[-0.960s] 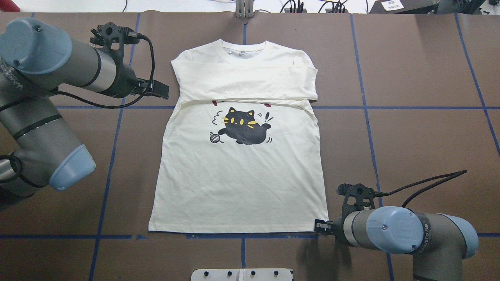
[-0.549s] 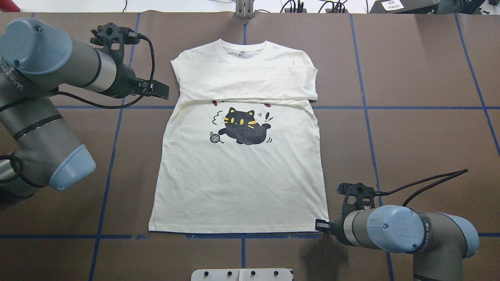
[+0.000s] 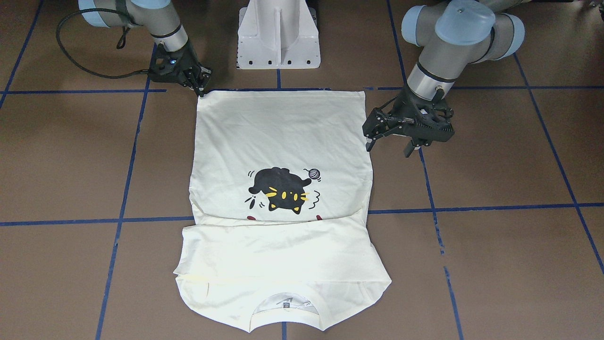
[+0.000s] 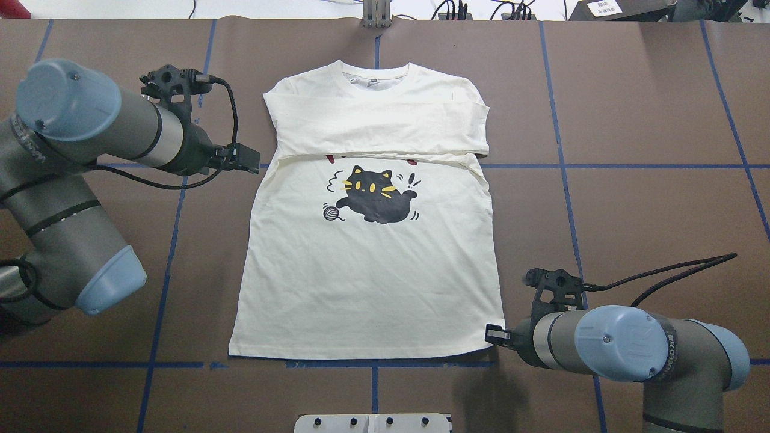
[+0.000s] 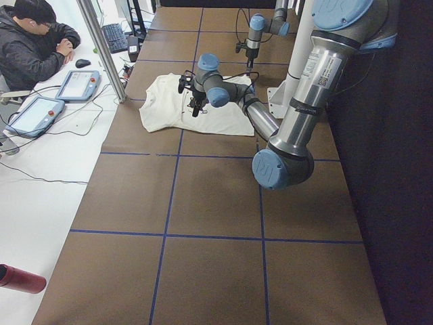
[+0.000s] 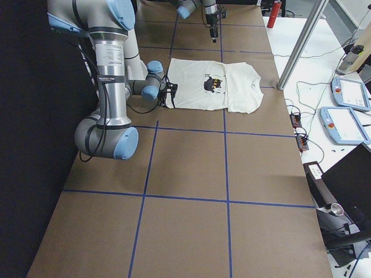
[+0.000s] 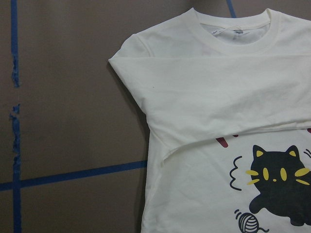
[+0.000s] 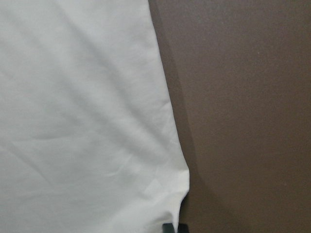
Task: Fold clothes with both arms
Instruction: 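Move the left gripper to the other hem corner and grasp both hem corners, then lift the hem with both grippers and fold it over toward the collar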
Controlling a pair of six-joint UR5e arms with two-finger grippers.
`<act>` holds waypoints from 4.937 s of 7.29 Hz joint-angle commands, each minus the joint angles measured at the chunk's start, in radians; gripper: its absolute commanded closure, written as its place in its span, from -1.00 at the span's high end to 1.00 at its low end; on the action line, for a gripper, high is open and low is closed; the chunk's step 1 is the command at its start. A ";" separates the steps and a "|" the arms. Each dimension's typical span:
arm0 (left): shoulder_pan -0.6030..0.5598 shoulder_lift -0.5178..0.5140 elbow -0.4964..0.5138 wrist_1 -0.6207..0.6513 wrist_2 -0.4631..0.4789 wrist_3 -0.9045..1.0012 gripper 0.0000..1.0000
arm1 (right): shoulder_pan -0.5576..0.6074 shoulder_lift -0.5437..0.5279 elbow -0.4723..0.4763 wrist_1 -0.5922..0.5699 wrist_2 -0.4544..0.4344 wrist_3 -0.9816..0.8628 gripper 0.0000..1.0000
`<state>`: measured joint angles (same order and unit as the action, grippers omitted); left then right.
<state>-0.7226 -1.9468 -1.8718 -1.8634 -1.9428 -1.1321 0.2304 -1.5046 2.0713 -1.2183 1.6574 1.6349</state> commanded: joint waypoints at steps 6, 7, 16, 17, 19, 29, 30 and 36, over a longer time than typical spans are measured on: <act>0.483 0.236 -0.170 0.006 0.254 -0.600 0.86 | 0.024 0.010 0.072 0.011 0.008 0.003 -1.00; 0.483 0.249 -0.167 0.019 0.254 -0.600 0.83 | 0.027 0.012 0.072 0.013 0.008 0.003 -1.00; 0.500 0.244 -0.133 0.036 0.255 -0.653 0.06 | 0.058 0.012 0.070 0.011 0.041 0.002 -1.00; 0.502 0.243 -0.135 0.036 0.255 -0.661 -0.19 | 0.064 0.012 0.070 0.011 0.051 0.000 -1.00; 0.502 0.239 -0.136 0.036 0.254 -0.663 -0.81 | 0.073 0.007 0.072 0.013 0.062 0.000 -1.00; 0.646 0.246 -0.519 0.245 0.240 -0.658 -1.00 | 0.081 -0.213 0.254 0.017 0.441 -0.035 -1.00; 0.663 0.247 -0.518 0.247 0.240 -0.658 -1.00 | 0.067 -0.221 0.268 0.017 0.443 -0.035 -1.00; 0.392 0.236 -0.515 0.250 0.141 -0.508 -1.00 | 0.439 -0.044 0.092 0.154 0.567 -0.156 -1.00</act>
<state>-0.2342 -1.7059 -2.3880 -1.6142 -1.7568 -1.6984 0.5908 -1.6233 2.2230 -1.0747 2.2071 1.4948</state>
